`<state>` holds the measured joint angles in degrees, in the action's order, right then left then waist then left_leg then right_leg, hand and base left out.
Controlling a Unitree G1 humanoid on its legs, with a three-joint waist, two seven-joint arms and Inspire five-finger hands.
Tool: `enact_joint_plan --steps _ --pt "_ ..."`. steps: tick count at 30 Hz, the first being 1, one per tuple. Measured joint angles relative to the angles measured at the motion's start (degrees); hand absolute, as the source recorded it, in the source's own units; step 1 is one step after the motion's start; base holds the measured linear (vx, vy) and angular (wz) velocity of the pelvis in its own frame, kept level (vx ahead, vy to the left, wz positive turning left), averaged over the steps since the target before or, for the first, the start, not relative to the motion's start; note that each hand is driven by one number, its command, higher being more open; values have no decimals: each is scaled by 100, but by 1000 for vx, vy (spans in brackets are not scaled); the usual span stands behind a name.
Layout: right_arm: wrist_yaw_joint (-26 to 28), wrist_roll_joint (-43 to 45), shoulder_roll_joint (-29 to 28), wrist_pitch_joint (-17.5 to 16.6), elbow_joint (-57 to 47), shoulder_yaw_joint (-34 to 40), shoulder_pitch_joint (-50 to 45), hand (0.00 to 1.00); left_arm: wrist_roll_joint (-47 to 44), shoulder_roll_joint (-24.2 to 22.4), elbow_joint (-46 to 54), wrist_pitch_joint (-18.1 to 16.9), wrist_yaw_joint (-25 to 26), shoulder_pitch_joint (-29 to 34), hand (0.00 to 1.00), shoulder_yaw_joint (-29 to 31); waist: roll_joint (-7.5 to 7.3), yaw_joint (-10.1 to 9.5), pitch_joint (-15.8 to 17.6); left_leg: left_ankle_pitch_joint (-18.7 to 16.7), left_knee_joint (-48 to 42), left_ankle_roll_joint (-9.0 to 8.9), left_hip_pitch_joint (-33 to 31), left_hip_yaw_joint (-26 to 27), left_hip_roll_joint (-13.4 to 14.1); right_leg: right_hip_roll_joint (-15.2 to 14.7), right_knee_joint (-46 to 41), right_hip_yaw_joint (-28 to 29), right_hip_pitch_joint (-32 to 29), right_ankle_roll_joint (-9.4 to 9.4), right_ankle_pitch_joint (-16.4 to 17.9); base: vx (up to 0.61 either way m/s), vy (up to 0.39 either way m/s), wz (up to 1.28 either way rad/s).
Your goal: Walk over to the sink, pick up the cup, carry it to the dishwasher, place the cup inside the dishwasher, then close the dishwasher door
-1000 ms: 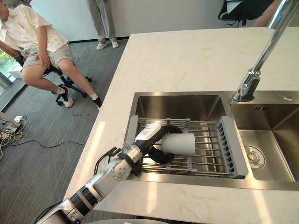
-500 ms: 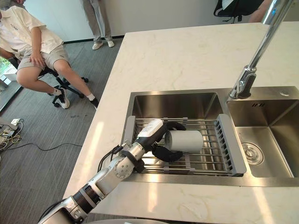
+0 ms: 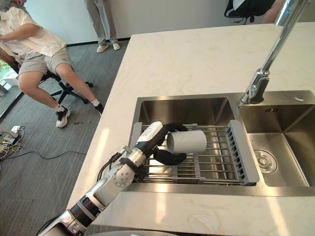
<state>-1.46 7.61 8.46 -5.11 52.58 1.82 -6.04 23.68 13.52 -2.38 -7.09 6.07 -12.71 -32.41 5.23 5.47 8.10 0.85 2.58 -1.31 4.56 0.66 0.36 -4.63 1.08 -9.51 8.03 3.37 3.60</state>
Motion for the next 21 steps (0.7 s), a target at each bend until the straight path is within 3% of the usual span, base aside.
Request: enact_joint_plan --steps 10,21 --pt "-4 -3 1 0 13 3 -69 100 -694 -221 1397 -79 404 410 0 631 11 -179 -34 -4 -68 9 -1 -30 -24 -19 -47 -8 17 3 3 -39 -7 1" --pt "-104 -2 -8 -8 207 -86 -137 100 -1707 -561 2065 -254 786 1113 0 968 -17 -382 -322 -2 -82 10 -17 -165 -47 -17 -42 -87 60 -4 16 -19 -13 4"
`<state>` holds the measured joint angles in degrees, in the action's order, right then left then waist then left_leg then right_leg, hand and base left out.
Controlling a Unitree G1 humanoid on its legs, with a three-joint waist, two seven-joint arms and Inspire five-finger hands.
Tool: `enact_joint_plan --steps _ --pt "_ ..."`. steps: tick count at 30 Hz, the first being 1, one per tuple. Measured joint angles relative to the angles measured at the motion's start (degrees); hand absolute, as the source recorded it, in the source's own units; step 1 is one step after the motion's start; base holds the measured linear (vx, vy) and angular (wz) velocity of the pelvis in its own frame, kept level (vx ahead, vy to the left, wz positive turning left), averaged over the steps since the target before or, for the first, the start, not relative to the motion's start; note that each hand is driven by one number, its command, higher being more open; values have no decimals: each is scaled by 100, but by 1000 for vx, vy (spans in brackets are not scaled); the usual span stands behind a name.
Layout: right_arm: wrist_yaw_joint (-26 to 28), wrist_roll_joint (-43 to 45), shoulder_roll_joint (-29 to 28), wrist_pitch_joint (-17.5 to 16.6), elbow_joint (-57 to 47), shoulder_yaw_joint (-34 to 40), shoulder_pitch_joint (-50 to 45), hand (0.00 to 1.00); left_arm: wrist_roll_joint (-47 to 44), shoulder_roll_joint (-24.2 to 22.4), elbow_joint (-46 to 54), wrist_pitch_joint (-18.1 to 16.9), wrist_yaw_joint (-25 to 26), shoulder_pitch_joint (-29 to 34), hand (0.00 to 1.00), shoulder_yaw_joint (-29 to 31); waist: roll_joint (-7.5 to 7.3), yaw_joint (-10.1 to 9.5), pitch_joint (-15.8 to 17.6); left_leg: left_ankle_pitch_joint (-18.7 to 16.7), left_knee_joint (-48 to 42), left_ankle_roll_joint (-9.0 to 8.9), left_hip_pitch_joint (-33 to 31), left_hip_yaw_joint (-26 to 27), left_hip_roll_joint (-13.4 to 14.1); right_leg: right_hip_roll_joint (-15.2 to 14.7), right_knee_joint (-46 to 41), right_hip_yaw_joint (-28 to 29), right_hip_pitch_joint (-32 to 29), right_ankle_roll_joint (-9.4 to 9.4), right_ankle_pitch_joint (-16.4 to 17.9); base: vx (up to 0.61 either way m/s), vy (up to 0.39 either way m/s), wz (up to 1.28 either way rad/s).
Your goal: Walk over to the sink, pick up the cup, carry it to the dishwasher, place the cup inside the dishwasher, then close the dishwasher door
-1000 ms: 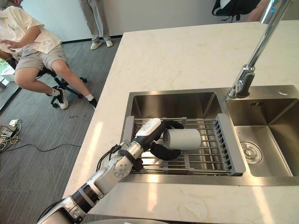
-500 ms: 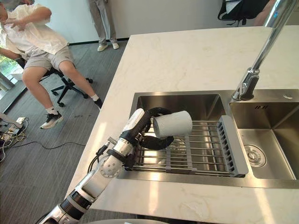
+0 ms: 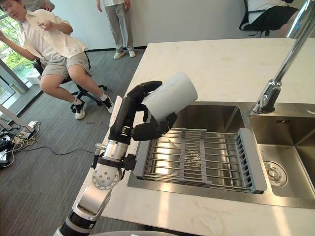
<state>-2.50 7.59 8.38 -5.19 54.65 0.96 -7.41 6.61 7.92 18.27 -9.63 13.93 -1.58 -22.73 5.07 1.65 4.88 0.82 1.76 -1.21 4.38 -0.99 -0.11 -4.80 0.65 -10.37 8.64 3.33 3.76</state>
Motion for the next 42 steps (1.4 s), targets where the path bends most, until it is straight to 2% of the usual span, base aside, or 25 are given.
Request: enact_joint_plan --steps 9,11,12,14,15,16,18,19,21,22,23,24,25,26,27,29,31,32,33,34,36,38,39,40,42 --pt "-8 -6 3 12 65 -222 -22 100 -696 -74 434 -78 -1 435 0 15 -90 -113 -119 -2 -3 -1 -56 75 41 -15 -201 86 -203 -5 79 -30 -13 -6" --pt "2 -51 -60 58 65 -410 43 100 -819 -177 493 -178 13 433 0 68 -201 -270 -83 -43 -121 -4 -211 251 36 -120 -1209 314 -819 7 497 -27 7 -33" --pt "6 -67 -90 77 61 -416 77 100 -854 -201 491 -179 14 432 0 94 -214 -270 -73 -75 -206 -1 -242 257 10 -154 -1495 356 -952 17 607 -35 -28 -14" --pt "0 -97 -168 91 11 -447 132 100 -935 -235 438 -175 115 435 0 87 -374 -234 34 -199 -669 9 -428 132 -23 -130 -2637 923 -1400 -18 764 -67 -26 21" --pt "-3 -92 -172 85 26 -436 141 100 -939 -236 439 -175 118 435 0 87 -379 -234 37 -211 -690 12 -438 121 -24 -121 -2676 963 -1417 -18 765 -94 -41 63" --pt "-27 -84 -196 48 -120 -410 98 100 -989 -238 445 -180 153 399 0 99 -433 -235 67 -268 -890 38 -609 -111 -101 -77 -3264 1674 -1613 -52 995 -84 -68 67" --pt "-43 -81 -247 -23 -284 -412 -29 100 -999 -268 440 -176 227 421 0 97 -527 -253 73 -271 -1096 33 -771 -396 -253 -74 -3963 2173 -1667 -77 1255 -134 -174 106" --pt "-102 -101 -248 -102 -492 -535 -213 100 -1000 -388 443 -177 231 430 0 90 -560 -335 46 -304 -1344 1 -1037 -720 -371 -14 -4297 2532 -1530 -48 1406 -206 -284 144" --pt "-163 -135 -202 -122 -587 -692 -314 100 -1007 -598 461 -177 227 427 0 28 -553 -511 36 -189 -1498 -163 -1390 -1129 -424 95 -3836 2613 -1270 -107 1714 -293 -332 126" --pt "-184 -208 -152 -86 -642 -798 -352 100 -1017 -707 475 -176 215 428 0 -81 -520 -588 5 -1 -1421 -271 -1648 -1436 -383 151 -3182 2500 -1116 -151 1875 -314 -294 111" --pt "-191 -254 -108 -42 -712 -810 -329 100 -1038 -772 489 -189 195 429 0 -174 -400 -610 27 139 -1306 -347 -1791 -1656 -253 253 -2864 2219 -1109 -140 1853 -355 -274 137" --pt "-214 -241 -49 -56 -787 -809 -337 100 -1121 -783 482 -167 186 430 0 -281 -282 -591 54 174 -1086 -293 -1874 -1752 -87 351 -2661 1918 -1104 -261 1689 -316 -205 130" --pt "-272 -248 -37 -61 -751 -804 -293 100 -1130 -757 465 -157 157 431 0 -396 -250 -575 66 143 -755 -238 -1884 -1565 132 414 -2471 1692 -1114 -299 1471 -471 -228 144" --pt "-270 -208 -54 17 -559 -792 -136 100 -1184 -701 445 -157 80 406 0 -498 -289 -527 116 83 -710 -159 -2009 -936 338 380 -2257 1351 -1084 -418 1302 -384 -147 158" --pt "-268 -199 -54 89 -496 -787 -114 100 -1245 -636 445 -156 -35 372 0 -609 -304 -503 115 83 -940 -132 -2122 -189 413 241 -2115 1010 -1064 -417 1171 -349 -108 141" --pt "-250 -197 -53 106 -428 -733 -101 100 -1249 -589 454 -166 -141 318 0 -750 -317 -487 94 46 -1531 -67 -2144 615 393 -21 -1835 617 -1042 -333 932 -257 16 119" --pt "-216 -195 -59 110 -427 -706 -76 100 -1288 -559 441 -170 -248 195 0 -784 -291 -436 59 -110 -2119 -72 -2011 1069 521 -251 -1496 249 -1014 -198 666 -210 132 119" --pt "-191 -193 -55 114 -425 -600 -69 100 -1403 -556 376 -183 -288 99 0 -780 -195 -401 -6 -307 -2324 -119 -1776 1296 772 -324 -1389 38 -1031 -62 530 -134 186 109" --pt "-175 -184 -39 115 -426 -550 -62 100 -1460 -558 318 -182 -298 33 0 -777 -117 -377 -46 -502 -2269 -115 -1652 1337 888 -331 -1398 -84 -1046 -13 511 -90 204 95" --pt "-164 -82 -10 123 -386 -401 -5 100 -1537 -550 131 -183 -323 -153 0 -755 37 -373 -90 -653 -1960 -174 -1555 1327 908 -304 -1494 -259 -1083 48 508 -95 217 80" --pt "-172 32 -243 141 -321 -291 9 100 -1706 -383 -124 -170 -306 -173 0 -694 -172 -308 -138 -351 -1340 -60 -1379 1133 509 -444 -1265 -302 -925 55 500 -75 183 95" --pt "-137 46 -350 110 -273 -117 9 100 -1798 -352 -335 -155 -316 -176 0 -671 -285 -157 -183 -142 -233 -15 -830 1447 222 -704 -786 -656 -522 87 265 16 102 118" --pt "-135 57 -328 109 -259 -117 9 100 -1799 -364 -333 -156 -322 -178 0 -675 -238 -152 -196 32 -121 -10 -808 1486 218 -720 -757 -746 -476 139 254 38 102 80" --pt "-128 83 -290 117 -132 -125 58 100 -1799 -371 -335 -155 -344 -175 0 -683 -166 -177 -219 401 -16 83 -802 1468 202 -731 -726 -864 -406 331 256 26 102 51" --pt "-129 141 -346 136 -105 -137 101 100 -1799 -345 -339 -145 -403 -168 0 -678 -180 -213 -216 501 92 76 -776 1406 142 -752 -663 -957 -333 372 208 30 66 29"
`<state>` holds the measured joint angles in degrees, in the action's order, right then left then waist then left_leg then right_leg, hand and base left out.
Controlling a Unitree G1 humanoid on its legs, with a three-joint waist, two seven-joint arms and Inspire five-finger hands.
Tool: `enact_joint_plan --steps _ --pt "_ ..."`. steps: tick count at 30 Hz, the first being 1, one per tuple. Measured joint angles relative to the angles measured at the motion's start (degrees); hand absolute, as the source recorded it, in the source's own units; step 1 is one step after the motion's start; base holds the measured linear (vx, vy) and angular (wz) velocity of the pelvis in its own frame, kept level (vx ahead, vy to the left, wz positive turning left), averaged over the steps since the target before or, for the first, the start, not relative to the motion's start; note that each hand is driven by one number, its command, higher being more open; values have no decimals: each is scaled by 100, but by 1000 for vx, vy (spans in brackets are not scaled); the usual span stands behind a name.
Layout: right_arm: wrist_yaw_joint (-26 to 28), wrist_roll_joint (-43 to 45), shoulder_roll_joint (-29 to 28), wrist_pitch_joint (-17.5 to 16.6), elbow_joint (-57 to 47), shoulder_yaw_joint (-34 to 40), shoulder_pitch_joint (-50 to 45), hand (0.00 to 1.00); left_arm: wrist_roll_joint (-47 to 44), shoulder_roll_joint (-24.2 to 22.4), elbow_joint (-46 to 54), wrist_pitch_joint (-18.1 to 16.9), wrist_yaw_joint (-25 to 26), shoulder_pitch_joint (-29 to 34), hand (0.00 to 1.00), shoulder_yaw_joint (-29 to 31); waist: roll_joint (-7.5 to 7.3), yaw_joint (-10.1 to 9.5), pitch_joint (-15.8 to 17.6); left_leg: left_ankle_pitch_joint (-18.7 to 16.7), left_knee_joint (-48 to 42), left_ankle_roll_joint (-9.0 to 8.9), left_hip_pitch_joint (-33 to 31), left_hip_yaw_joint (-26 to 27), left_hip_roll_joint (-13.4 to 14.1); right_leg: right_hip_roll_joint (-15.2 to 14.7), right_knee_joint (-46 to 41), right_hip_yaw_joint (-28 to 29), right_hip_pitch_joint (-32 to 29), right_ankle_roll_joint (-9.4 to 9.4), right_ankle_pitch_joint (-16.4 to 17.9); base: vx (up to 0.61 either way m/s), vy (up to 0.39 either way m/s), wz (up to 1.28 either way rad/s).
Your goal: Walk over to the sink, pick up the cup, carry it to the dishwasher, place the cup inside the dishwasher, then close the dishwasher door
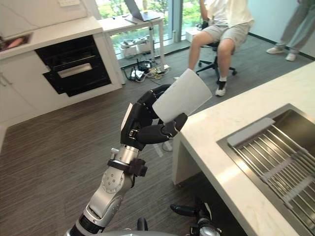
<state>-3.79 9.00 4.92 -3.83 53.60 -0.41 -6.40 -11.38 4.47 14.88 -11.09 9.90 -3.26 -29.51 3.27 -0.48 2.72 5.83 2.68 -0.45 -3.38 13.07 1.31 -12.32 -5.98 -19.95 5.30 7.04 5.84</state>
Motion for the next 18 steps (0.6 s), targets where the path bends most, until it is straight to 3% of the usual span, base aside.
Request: enact_joint_plan --steps 3,6,7,8,9,10,11,13,15,16,17,18 --pt "43 13 -11 46 -74 -48 0 100 -7 84 -4 69 -145 1 0 96 -80 4 40 137 135 58 39 15 -28 -2 92 -7 45 53 -46 49 4 3" --pt "804 576 358 112 -831 -35 -194 100 18 176 18 88 -295 127 0 556 -119 48 63 144 224 51 134 90 -36 7 124 65 86 74 -61 26 -4 -12" --pt "721 679 445 38 -1161 -103 -252 100 11 154 62 87 -322 254 0 728 -122 90 63 140 224 50 140 127 -16 12 125 105 60 74 -63 1 -1 -27" --pt "710 992 441 -240 -1422 -66 -409 100 7 155 152 70 -314 482 0 883 -181 133 44 105 223 18 134 179 8 32 131 172 -18 60 -54 7 -11 -23" --pt "630 781 367 -589 -1505 58 -554 100 11 168 228 67 -283 663 0 999 -221 141 15 56 226 -11 136 202 16 42 129 193 -25 40 -36 13 -4 -17" --pt "583 580 328 -655 -1578 126 -607 100 12 169 260 68 -264 722 0 1045 -256 144 18 31 226 -33 131 205 -8 36 103 177 -38 18 -16 35 3 -2" --pt "473 46 298 -568 -1598 228 -725 100 21 167 377 71 -257 815 0 1118 -336 153 64 4 224 -16 121 188 -51 -64 -91 143 -91 12 96 36 24 9" --pt "437 -136 333 -410 -1587 229 -850 100 32 178 493 75 -250 842 0 1115 -467 151 141 -91 148 49 90 152 -145 -209 -316 58 -126 33 231 54 50 31" --pt "641 -141 522 -250 -1471 229 -977 100 149 133 699 75 -236 854 0 1121 -477 166 217 -430 -424 116 -146 60 -251 -420 -855 -67 -183 -20 359 74 83 50" --pt "736 -144 590 -251 -1344 250 -938 100 209 148 737 74 -195 863 0 1114 -488 166 240 -595 -705 159 -206 -58 -279 -516 -1409 94 -336 -152 359 107 133 62" --pt "743 -142 556 -252 -1291 293 -896 100 309 152 735 76 -138 877 0 1084 -443 184 223 -715 -897 258 -149 -301 -313 -531 -2175 516 -557 -613 295 146 147 75" --pt "721 -140 530 -257 -1289 311 -853 100 354 169 735 75 -126 892 0 1080 -406 193 240 -760 -965 317 -111 -460 -269 -490 -2592 773 -770 -776 299 172 83 103"
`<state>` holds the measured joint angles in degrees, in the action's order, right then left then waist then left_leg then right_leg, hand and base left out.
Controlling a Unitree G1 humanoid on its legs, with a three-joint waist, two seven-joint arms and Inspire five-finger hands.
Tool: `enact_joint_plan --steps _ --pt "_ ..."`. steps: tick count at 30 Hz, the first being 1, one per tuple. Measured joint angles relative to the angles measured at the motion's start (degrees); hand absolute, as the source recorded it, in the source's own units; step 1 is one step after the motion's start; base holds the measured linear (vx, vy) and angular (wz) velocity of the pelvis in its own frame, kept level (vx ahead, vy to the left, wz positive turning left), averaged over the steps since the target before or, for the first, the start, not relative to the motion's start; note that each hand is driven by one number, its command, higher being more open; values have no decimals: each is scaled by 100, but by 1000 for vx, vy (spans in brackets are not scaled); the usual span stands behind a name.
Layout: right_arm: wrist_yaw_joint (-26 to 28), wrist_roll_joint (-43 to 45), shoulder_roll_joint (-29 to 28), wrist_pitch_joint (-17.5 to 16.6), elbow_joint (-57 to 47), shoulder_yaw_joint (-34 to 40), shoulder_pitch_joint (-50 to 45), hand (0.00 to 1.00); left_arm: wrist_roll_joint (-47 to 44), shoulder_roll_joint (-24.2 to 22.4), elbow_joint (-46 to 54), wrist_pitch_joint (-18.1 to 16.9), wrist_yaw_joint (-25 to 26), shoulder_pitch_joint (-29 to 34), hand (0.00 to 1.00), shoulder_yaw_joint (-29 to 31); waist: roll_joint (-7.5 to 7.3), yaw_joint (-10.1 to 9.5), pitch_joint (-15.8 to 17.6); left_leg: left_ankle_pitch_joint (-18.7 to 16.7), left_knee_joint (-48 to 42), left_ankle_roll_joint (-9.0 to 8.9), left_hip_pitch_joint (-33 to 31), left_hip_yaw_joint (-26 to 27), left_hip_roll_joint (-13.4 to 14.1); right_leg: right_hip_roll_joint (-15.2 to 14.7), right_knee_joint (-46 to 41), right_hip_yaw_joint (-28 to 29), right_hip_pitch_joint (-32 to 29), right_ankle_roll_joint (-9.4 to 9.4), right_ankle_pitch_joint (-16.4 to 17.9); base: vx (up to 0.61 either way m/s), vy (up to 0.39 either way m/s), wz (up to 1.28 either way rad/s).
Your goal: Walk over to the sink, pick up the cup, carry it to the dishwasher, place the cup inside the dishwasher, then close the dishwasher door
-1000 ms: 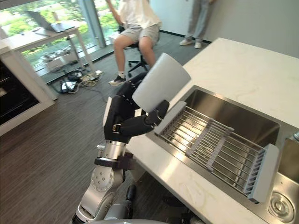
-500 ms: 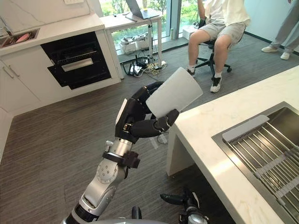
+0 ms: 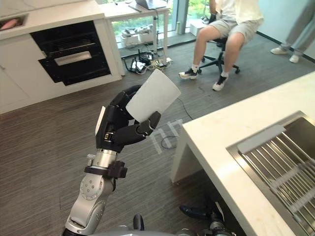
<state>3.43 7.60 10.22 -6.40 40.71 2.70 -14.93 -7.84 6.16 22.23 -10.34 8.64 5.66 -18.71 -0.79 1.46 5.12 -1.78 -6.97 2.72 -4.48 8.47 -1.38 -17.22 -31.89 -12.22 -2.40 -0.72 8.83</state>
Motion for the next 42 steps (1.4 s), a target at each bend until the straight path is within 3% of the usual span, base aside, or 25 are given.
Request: enact_joint_plan --steps 1,2,4,5,6,7,8,11,13,17,19,20,21,23,25,30,42 --pt "-38 4 -101 -66 -2 27 91 100 7 21 -8 -6 44 3 0 -29 100 69 43 -109 -125 55 -11 -316 48 461 -271 703 -179 29 437 165 18 127" --pt "-110 6 -181 -178 -111 6 115 100 4 -16 -12 -9 145 1 0 -26 66 106 46 -156 -197 56 -16 -624 26 945 -292 1325 -357 44 774 120 -3 132" --pt "-185 -2 -220 -330 -254 -97 88 100 0 -37 -67 -11 274 6 0 -29 62 100 55 -216 -310 61 -15 -978 -89 1449 -261 1992 -655 162 906 116 -26 127" --pt "-249 -10 -231 -343 -451 -221 29 100 2 -34 -72 -11 323 24 0 -23 -9 85 50 -243 -432 39 -10 -1178 -214 1601 -72 2236 -756 188 882 132 -52 120" --pt "-288 -52 -241 -343 -613 -310 -60 100 5 -32 -62 -11 343 34 0 -25 -31 82 47 -304 -501 15 -12 -1305 -311 1586 141 2235 -757 188 812 135 -74 117" --pt "-328 -156 -257 -389 -1083 -512 -381 100 7 -19 21 -12 374 54 0 -22 -188 54 34 -491 -658 8 -59 -1405 -544 1408 561 2151 -740 173 456 172 -140 127" --pt "-268 -387 -236 -509 -1437 -712 -745 100 24 -96 24 -20 399 78 0 -69 -161 83 34 -743 -1002 -51 -232 -1230 -413 1317 577 1875 -671 369 524 184 -163 125" --pt "-270 -1039 -182 -677 -1717 -1107 -1247 100 203 -176 88 -47 436 113 0 -316 86 -29 -35 -943 -1532 -279 -586 -903 100 1399 831 1252 -424 282 571 197 -140 98" --pt "-333 -1253 -119 -672 -1712 -1218 -1120 100 242 -187 90 -39 442 87 0 -449 128 -69 -49 -923 -1532 -324 -645 -1043 68 1391 944 1019 -295 283 572 166 -86 82" --pt "-377 -883 -318 -118 -1250 -946 -542 100 38 -195 125 -11 226 84 0 -697 40 -215 -10 -714 -1467 -293 -577 -853 -41 1162 1218 171 350 276 576 65 -6 134" --pt "-440 -451 -391 -27 -1176 -842 -319 100 -245 -228 240 -22 217 58 0 -717 7 -299 3 -809 -1358 24 -556 250 250 1098 1445 14 653 274 575 40 44 124" --pt "-439 -315 -431 -38 -1089 -829 -168 100 -351 -273 240 -63 211 32 0 -662 20 -367 -7 -760 -1448 -21 -545 833 511 1108 1472 -44 711 267 581 36 -5 70" --pt "-437 -260 -438 -62 -1005 -805 -90 100 -402 -277 231 -89 223 28 0 -651 46 -385 -37 -727 -1410 9 -522 841 473 1097 1483 -35 721 268 584 81 36 47" --pt "-431 -216 -667 -82 -632 -813 87 100 -460 -248 118 -133 220 25 0 -660 -152 -386 -152 -485 -929 79 -440 734 162 993 1696 166 722 261 588 77 92 37" --pt "-417 -216 -776 -75 -323 -812 111 100 -460 -238 -117 -117 192 0 0 -691 -215 -328 -193 -349 -716 137 -432 620 -11 939 1830 312 740 280 571 46 58 36" --pt "-357 -211 -735 6 297 -786 125 100 -460 -113 -443 9 73 43 0 -713 -220 -289 -196 -178 -391 156 -295 701 -80 927 1843 663 682 301 504 -22 21 -6" --pt "-508 -182 -534 12 853 -512 261 100 -458 -54 -441 5 -142 160 0 -623 -192 -67 -373 796 1229 35 230 893 -77 1116 2206 1059 503 380 313 -83 -46 -12"
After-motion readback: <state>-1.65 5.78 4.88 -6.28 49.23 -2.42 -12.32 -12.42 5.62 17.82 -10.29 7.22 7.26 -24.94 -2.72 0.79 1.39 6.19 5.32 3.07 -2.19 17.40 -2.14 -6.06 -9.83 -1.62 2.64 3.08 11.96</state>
